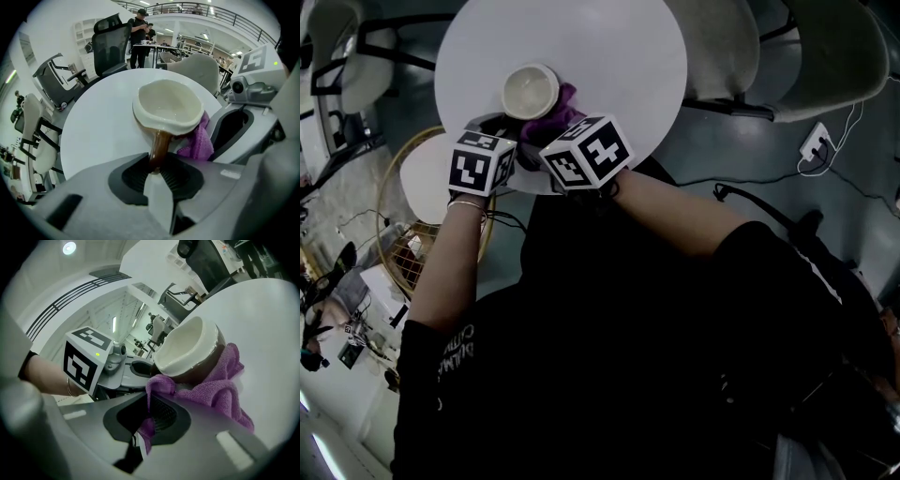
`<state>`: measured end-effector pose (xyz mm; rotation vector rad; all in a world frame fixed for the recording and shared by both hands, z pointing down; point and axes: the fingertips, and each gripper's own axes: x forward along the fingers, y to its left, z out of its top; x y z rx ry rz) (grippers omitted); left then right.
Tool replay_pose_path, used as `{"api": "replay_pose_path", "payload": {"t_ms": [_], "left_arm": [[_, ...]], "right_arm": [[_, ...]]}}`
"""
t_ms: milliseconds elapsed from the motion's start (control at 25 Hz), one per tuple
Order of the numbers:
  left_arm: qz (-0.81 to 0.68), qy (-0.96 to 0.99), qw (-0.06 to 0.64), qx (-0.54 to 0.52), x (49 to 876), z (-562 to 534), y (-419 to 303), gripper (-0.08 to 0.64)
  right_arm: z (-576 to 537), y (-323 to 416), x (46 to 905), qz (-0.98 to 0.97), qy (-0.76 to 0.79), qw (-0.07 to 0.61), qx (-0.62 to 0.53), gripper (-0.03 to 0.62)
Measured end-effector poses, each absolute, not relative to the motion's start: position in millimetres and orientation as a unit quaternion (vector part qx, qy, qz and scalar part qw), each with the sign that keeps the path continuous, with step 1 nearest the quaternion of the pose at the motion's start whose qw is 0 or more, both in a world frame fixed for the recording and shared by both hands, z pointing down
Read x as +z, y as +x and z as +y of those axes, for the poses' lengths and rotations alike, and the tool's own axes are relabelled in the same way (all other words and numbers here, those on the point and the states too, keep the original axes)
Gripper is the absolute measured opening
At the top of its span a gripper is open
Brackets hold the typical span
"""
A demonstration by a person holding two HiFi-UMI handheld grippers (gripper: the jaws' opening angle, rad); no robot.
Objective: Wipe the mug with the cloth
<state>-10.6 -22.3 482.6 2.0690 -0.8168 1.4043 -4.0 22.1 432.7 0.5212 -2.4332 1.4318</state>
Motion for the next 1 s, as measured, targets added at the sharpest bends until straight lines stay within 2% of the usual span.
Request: {"api": "replay_pose_path", "payload": {"t_ms": [200, 440, 800, 1000], "left_arm": [[-0.294, 0.763, 0.255, 0.515, 484, -21, -10, 0.071], [-0.291, 0.762, 0.264, 0.515, 484, -21, -10, 0.071], [-0.291, 0.762, 0.233, 0.530, 483, -20, -9, 0.069], [-0.292, 0.765, 0.220, 0.530, 483, -17, -6, 0.069]], "right_arm": [[27, -8, 436, -0.829, 0.143, 0.137, 0.523, 0.023], [21, -7, 432, -0.784, 0.078, 0.109, 0.606, 0.023], [19, -2, 432, -0.772, 0.081, 0.095, 0.623, 0.023], [12, 8, 430, -0.743, 0.086, 0.048, 0.662, 0.023]]}}
